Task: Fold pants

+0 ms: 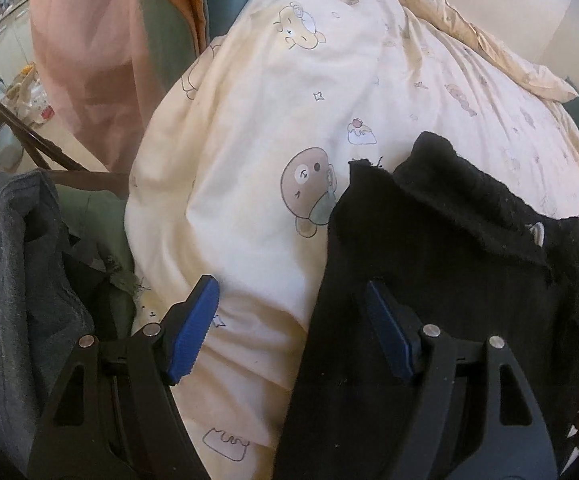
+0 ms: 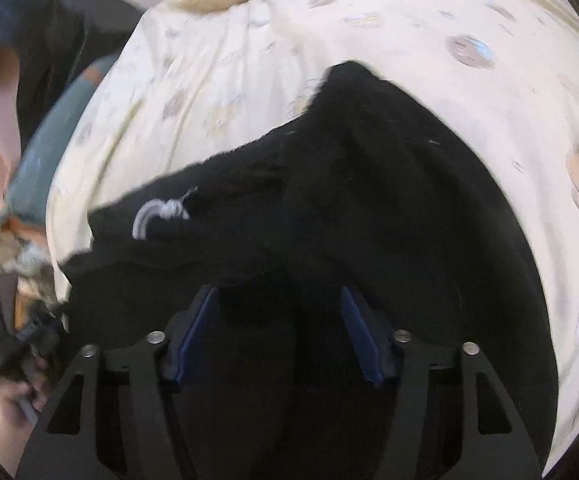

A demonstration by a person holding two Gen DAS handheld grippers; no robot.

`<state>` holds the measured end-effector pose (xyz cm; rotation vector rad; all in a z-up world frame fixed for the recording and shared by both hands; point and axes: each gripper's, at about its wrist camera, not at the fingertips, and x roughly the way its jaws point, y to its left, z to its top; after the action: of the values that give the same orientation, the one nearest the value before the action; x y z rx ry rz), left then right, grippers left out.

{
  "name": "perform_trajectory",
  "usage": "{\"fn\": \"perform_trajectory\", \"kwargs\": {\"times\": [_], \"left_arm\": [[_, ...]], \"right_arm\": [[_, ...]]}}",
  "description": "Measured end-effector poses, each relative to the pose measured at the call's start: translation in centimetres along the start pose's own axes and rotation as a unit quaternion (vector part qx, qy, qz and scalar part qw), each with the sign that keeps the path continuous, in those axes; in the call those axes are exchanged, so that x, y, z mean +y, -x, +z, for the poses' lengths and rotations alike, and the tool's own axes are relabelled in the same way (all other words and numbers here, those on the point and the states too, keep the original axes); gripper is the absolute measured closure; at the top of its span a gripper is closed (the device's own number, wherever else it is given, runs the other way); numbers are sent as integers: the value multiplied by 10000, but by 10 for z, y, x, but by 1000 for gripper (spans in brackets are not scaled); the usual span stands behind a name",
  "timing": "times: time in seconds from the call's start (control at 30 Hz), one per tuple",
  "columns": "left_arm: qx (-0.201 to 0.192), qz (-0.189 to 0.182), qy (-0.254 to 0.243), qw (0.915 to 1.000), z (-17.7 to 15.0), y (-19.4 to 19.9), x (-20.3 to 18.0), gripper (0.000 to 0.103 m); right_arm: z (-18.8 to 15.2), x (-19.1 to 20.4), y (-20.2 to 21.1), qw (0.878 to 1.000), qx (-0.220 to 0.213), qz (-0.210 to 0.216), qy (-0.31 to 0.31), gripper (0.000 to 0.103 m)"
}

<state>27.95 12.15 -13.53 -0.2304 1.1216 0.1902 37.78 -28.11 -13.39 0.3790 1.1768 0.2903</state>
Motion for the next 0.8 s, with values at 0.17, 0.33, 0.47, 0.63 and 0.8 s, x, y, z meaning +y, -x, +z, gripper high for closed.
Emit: {"fn": "perform_trajectory", "kwargs": {"times": [0.17,0.33,0.47,0.63,0.8], "left_arm": [[-29,42,-9,10000,-1,1,2,30],[31,49,46,10000,-2,-3,1,30],[-11,83,-38,10000,-4,-2,3,30],[7,66,48,10000,-3,-3,8,31],[-18,-47,45,10000,-3,-3,7,31]], "right_arm": [[-6,34,0,9968,21,-357,720,32],[-18,47,-20,9832,288,-1329,1217,27],[-13,18,-9,9749,92,-2093,756,46],[-9,-20,4,9978,169,-556,-330,49],[-9,-13,4,9992,145,-281,-256,49]]}}
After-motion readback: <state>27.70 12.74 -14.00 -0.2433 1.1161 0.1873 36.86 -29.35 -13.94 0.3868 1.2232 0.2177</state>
